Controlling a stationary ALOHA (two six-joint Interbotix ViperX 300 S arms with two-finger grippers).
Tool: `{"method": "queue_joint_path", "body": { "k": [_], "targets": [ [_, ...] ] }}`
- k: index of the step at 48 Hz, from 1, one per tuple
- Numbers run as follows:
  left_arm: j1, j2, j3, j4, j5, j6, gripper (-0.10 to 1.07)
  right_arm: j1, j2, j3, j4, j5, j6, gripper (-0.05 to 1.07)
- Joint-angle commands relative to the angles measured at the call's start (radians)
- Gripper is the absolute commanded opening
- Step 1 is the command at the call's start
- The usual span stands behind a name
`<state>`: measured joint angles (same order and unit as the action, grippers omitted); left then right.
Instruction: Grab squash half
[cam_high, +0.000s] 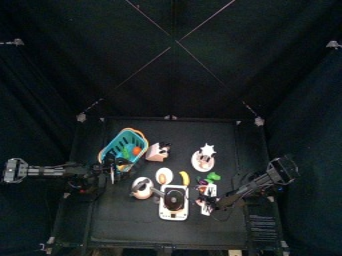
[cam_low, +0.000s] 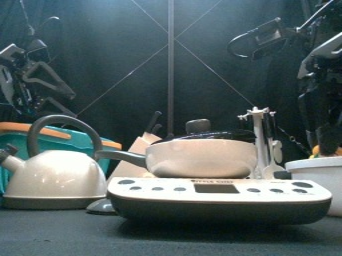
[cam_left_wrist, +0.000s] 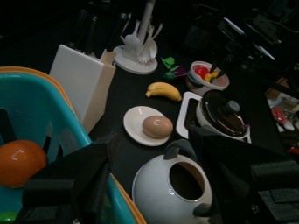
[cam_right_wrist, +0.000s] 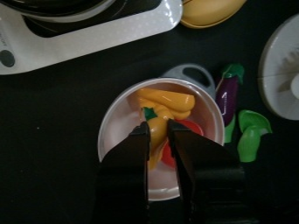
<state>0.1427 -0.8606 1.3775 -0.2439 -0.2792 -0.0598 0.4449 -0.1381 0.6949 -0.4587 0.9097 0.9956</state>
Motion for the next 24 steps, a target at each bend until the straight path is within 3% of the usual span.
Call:
{"method": "queue_joint_path", "body": {
  "k": [1,24],
  "targets": [
    [-0.002,0.003,-0.018,0.0,-0.005,0.0,0.98,0.002,-0.04,-0.021,-0.012,0.012,0.0,0.36],
    [-0.002,0.005,-0.018,0.0,-0.005,-0.002,0.98,0.006,-0.063,-0.028,-0.058,0.018,0.0,0.36]
  ]
}}
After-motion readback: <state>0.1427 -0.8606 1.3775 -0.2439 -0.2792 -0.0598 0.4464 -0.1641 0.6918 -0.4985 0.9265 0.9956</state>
